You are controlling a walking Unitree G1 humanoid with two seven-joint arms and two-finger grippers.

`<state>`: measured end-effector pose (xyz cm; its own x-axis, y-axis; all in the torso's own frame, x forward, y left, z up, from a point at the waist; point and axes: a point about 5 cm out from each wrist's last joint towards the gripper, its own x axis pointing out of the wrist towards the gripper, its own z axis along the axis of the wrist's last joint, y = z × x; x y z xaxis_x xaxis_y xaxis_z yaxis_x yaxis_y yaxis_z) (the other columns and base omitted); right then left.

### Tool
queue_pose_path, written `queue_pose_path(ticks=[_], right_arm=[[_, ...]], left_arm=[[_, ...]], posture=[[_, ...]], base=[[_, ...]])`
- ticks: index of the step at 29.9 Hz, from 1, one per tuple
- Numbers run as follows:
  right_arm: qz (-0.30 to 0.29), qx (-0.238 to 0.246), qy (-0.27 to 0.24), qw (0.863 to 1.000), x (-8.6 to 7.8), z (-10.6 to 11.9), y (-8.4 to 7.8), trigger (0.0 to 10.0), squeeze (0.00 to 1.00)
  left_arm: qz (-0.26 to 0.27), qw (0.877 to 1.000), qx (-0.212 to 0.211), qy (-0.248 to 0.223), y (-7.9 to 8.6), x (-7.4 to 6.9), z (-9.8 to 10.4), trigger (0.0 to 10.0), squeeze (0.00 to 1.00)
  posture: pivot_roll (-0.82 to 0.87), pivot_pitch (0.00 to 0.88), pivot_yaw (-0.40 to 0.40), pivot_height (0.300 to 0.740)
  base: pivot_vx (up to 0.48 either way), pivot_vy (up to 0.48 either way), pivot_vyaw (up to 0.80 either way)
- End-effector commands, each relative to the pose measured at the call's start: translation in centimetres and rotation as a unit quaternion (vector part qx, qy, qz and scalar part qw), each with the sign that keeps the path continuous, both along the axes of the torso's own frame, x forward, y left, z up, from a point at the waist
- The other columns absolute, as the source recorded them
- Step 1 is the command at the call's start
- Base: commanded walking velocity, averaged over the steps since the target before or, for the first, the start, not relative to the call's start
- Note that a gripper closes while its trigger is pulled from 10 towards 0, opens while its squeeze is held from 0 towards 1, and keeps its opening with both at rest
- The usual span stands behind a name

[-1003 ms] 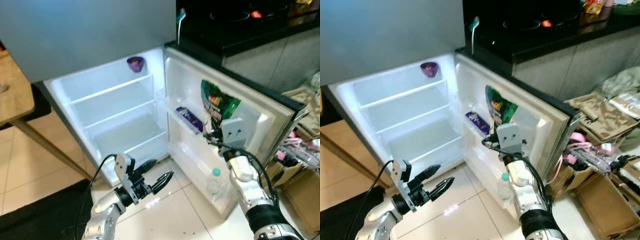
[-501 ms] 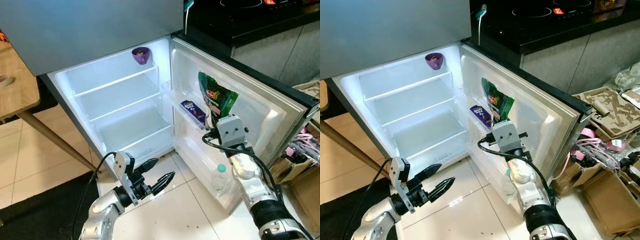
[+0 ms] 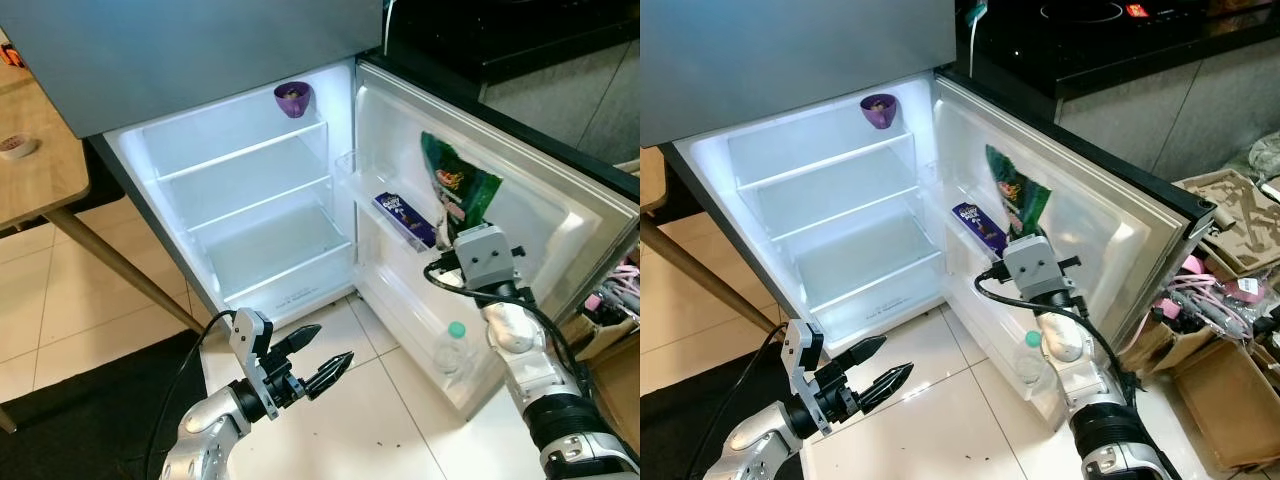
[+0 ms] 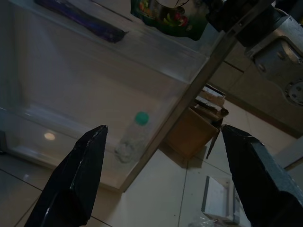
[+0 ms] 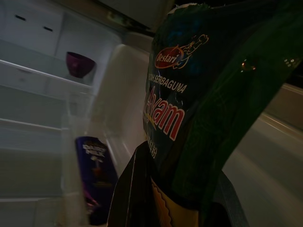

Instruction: Restocking fridge

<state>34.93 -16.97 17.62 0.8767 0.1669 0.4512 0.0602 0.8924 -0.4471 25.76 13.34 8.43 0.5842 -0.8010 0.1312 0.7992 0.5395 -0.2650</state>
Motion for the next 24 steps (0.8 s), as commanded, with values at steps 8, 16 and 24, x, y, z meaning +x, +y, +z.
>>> queue_pose_path(ticks=[8, 16, 24], right_arm=[[-0.006, -0.002, -0.016, 1.0, -0.1, 0.5, -0.5, 10.0, 0.0], [-0.002, -0.029, -0.003, 1.0, -0.4, -0.7, -0.3, 10.0, 0.0], [0.012, -0.034, 0.004, 0.999, -0.2, -1.2, 0.8, 10.0, 0.0]], left_arm=[[0.0, 1.0, 0.008, 0.01, 0.6, -0.4, -0.2, 10.0, 0.0], [-0.004, 1.0, 0.009, 0.008, 0.9, -0.9, 0.3, 10.0, 0.0], [-0.01, 1.0, 0.012, 0.002, 1.1, -1.4, 1.1, 10.0, 0.0]], posture=[[-0.03, 0.223, 0.089, 0.74], [0.0, 0.247, 0.109, 0.74], [0.03, 0.267, 0.124, 0.74]], base=[[0.0, 0.0, 0.0], [0.0, 0.0, 0.0], [0.0, 0.0, 0.0]])
